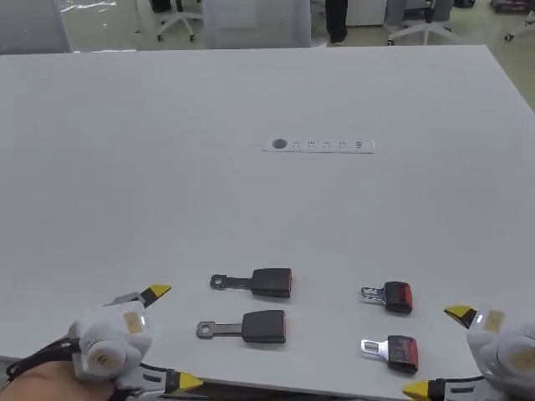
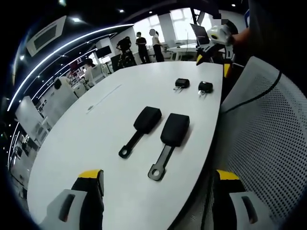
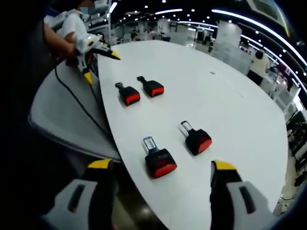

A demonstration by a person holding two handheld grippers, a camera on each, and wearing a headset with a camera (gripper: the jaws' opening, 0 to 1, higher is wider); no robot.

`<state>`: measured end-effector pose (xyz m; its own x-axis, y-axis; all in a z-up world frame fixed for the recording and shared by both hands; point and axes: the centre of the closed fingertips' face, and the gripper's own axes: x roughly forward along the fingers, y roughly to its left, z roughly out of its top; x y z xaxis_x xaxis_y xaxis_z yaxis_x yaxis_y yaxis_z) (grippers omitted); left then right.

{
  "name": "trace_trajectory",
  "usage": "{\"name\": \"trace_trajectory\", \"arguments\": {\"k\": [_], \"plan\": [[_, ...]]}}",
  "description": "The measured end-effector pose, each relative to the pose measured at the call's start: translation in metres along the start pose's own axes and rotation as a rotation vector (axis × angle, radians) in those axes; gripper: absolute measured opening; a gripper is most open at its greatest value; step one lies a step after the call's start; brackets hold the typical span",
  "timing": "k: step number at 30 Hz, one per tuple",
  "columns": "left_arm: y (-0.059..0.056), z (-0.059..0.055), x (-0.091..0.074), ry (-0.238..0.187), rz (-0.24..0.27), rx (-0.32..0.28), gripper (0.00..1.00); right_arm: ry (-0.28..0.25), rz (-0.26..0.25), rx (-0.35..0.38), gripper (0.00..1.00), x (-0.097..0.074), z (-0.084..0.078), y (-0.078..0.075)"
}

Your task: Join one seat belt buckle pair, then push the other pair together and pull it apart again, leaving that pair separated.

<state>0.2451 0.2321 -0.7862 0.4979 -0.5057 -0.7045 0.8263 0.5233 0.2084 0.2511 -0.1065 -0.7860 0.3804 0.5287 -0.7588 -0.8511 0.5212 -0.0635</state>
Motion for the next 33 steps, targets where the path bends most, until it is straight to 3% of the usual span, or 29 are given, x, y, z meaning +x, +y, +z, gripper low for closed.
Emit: {"name": "trace_trajectory", "arguments": {"k": [4, 8, 13, 16, 22, 26, 29, 33], "plan": [[0.008, 0.006, -0.002, 0.011, -0.001, 0.008, 0.93, 0.013, 0.023, -0.047, 0.82, 0.003, 0.003, -0.001], [0.013, 0.025, 0.005, 0.001, -0.013, 0.027, 0.87, 0.021, 0.042, -0.082, 0.79, 0.005, 0.009, -0.003], [0.014, 0.040, 0.016, -0.008, -0.049, 0.042, 0.82, 0.029, 0.061, -0.105, 0.75, 0.008, 0.014, -0.003], [0.010, 0.045, 0.024, 0.000, -0.072, 0.086, 0.81, 0.033, 0.073, -0.129, 0.75, 0.010, 0.015, -0.002], [-0.003, 0.037, 0.038, 0.042, -0.137, 0.133, 0.76, 0.060, 0.110, -0.141, 0.69, 0.014, 0.009, 0.002], [-0.010, 0.035, 0.045, 0.063, -0.167, 0.133, 0.73, 0.074, 0.131, -0.163, 0.65, 0.018, 0.005, 0.005], [-0.014, 0.026, 0.049, 0.125, -0.206, 0.188, 0.64, 0.082, 0.138, -0.206, 0.60, 0.022, 0.004, 0.005], [-0.015, 0.025, 0.059, 0.132, -0.227, 0.187, 0.63, 0.090, 0.146, -0.232, 0.57, 0.026, 0.001, 0.006]]}}
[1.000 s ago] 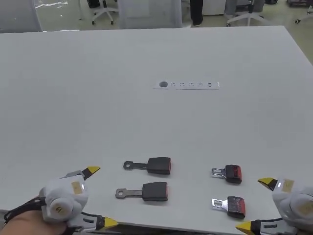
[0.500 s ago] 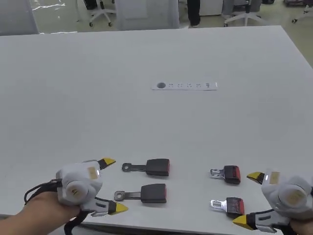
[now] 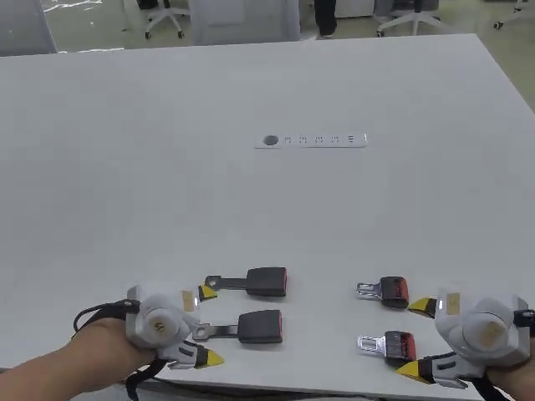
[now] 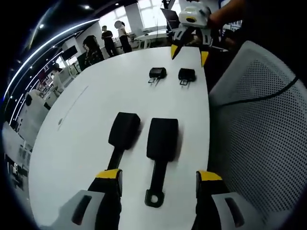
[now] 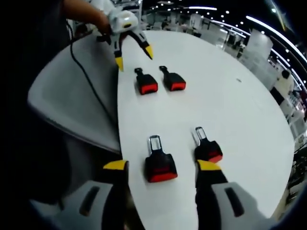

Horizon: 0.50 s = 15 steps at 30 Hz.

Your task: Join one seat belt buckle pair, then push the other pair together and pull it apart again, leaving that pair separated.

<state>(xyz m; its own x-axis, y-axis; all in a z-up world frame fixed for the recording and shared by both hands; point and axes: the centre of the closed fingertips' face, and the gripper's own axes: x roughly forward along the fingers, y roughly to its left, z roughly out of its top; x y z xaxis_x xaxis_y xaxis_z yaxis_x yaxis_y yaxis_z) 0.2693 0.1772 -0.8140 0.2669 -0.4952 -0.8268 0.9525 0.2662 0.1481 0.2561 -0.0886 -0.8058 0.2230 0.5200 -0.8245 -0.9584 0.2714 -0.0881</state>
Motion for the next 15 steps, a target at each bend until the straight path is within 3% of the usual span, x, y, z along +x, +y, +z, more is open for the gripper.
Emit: {"name": "trace_trajectory", "arguments": {"k": [5, 8, 15], "plan": [[0.004, 0.003, 0.010, 0.009, -0.018, -0.003, 0.64, 0.022, 0.045, -0.010, 0.52, 0.005, -0.006, 0.005], [0.004, 0.003, 0.017, 0.038, -0.024, 0.021, 0.62, 0.031, 0.055, -0.019, 0.50, 0.008, -0.010, 0.004], [0.004, -0.002, 0.031, 0.071, -0.058, 0.004, 0.61, 0.039, 0.075, 0.006, 0.43, 0.011, -0.013, 0.001]]}}
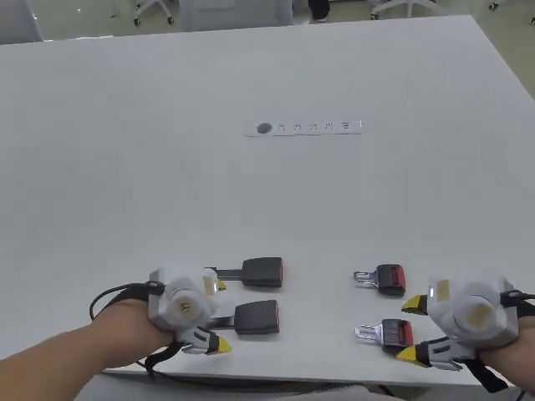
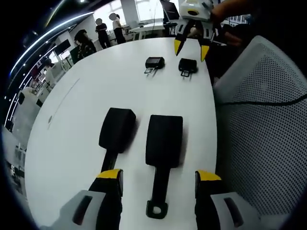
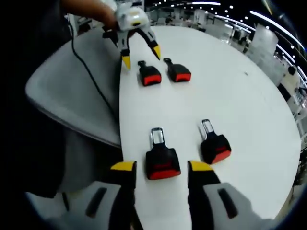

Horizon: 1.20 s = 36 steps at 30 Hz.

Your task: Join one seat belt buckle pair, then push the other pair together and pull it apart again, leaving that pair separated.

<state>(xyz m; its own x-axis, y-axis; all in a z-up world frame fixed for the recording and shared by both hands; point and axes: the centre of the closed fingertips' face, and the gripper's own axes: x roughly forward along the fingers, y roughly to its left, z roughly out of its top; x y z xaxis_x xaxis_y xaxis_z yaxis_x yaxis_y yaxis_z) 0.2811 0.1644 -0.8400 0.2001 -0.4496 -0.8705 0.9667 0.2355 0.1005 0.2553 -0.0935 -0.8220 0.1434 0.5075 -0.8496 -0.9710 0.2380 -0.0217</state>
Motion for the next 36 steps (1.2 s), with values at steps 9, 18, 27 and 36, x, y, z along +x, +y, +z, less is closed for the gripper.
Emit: {"name": "trace_trajectory", "arguments": {"k": [9, 18, 27, 36], "plan": [[-0.010, 0.006, 0.012, 0.018, -0.064, 0.018, 0.51, 0.042, 0.042, -0.021, 0.37, 0.008, -0.009, 0.003], [-0.010, 0.011, 0.021, 0.025, -0.094, 0.039, 0.48, 0.090, 0.068, -0.068, 0.38, 0.019, -0.016, 0.003], [-0.013, 0.012, 0.022, 0.053, -0.149, 0.085, 0.43, 0.117, 0.094, -0.069, 0.36, 0.024, -0.020, -0.001], [-0.014, 0.015, 0.023, 0.082, -0.179, 0.106, 0.36, 0.121, 0.129, -0.065, 0.34, 0.025, -0.021, 0.000]]}}
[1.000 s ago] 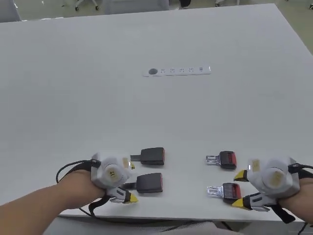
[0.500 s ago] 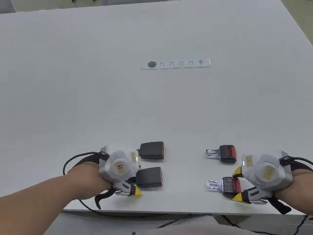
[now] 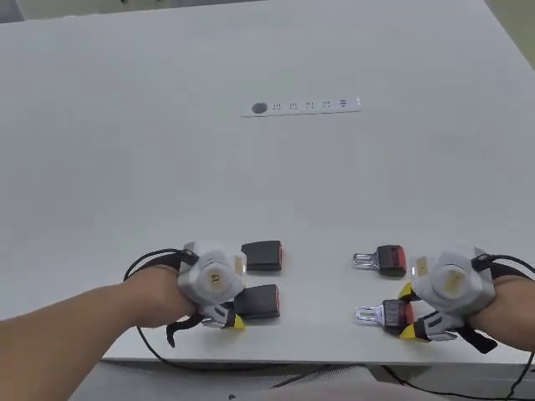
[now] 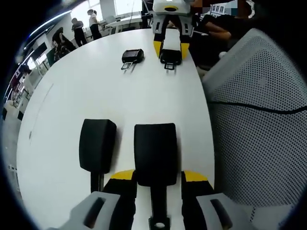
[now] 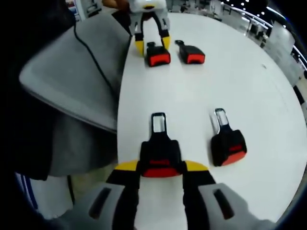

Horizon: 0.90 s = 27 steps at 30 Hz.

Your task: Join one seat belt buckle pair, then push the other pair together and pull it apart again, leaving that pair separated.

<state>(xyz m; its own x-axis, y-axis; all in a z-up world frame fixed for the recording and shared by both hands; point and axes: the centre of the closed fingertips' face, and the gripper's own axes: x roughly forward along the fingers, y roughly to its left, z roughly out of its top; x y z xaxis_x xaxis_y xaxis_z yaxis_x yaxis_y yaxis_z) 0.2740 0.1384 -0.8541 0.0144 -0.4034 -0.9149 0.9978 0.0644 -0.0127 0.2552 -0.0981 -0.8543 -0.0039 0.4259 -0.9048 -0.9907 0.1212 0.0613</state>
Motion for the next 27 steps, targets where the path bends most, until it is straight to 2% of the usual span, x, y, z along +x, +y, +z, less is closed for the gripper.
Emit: {"name": "trace_trajectory", "arguments": {"k": [2, 5, 8, 13, 17, 27], "plan": [[0.0005, 0.0038, -0.0005, -0.013, -0.003, -0.047, 0.36, 0.018, -0.004, -0.052, 0.34, 0.0003, -0.0005, -0.0008], [0.0002, 0.0061, -0.0007, -0.023, -0.002, -0.054, 0.36, 0.035, -0.007, -0.076, 0.34, 0.0014, -0.0013, -0.0012], [0.0022, 0.0038, 0.0018, -0.009, 0.004, -0.020, 0.34, 0.036, -0.006, -0.076, 0.34, 0.0010, -0.0009, -0.0022], [0.0014, 0.0049, 0.0002, -0.002, 0.000, -0.007, 0.33, 0.031, -0.005, -0.071, 0.34, 0.0011, -0.0007, -0.0034], [-0.0007, 0.0049, 0.0009, 0.018, -0.005, 0.030, 0.32, 0.031, -0.008, -0.069, 0.34, 0.0016, -0.0002, -0.0041], [0.0017, 0.0017, 0.0032, 0.023, -0.005, 0.029, 0.32, 0.030, -0.015, -0.051, 0.34, 0.0023, 0.0006, -0.0043]]}}
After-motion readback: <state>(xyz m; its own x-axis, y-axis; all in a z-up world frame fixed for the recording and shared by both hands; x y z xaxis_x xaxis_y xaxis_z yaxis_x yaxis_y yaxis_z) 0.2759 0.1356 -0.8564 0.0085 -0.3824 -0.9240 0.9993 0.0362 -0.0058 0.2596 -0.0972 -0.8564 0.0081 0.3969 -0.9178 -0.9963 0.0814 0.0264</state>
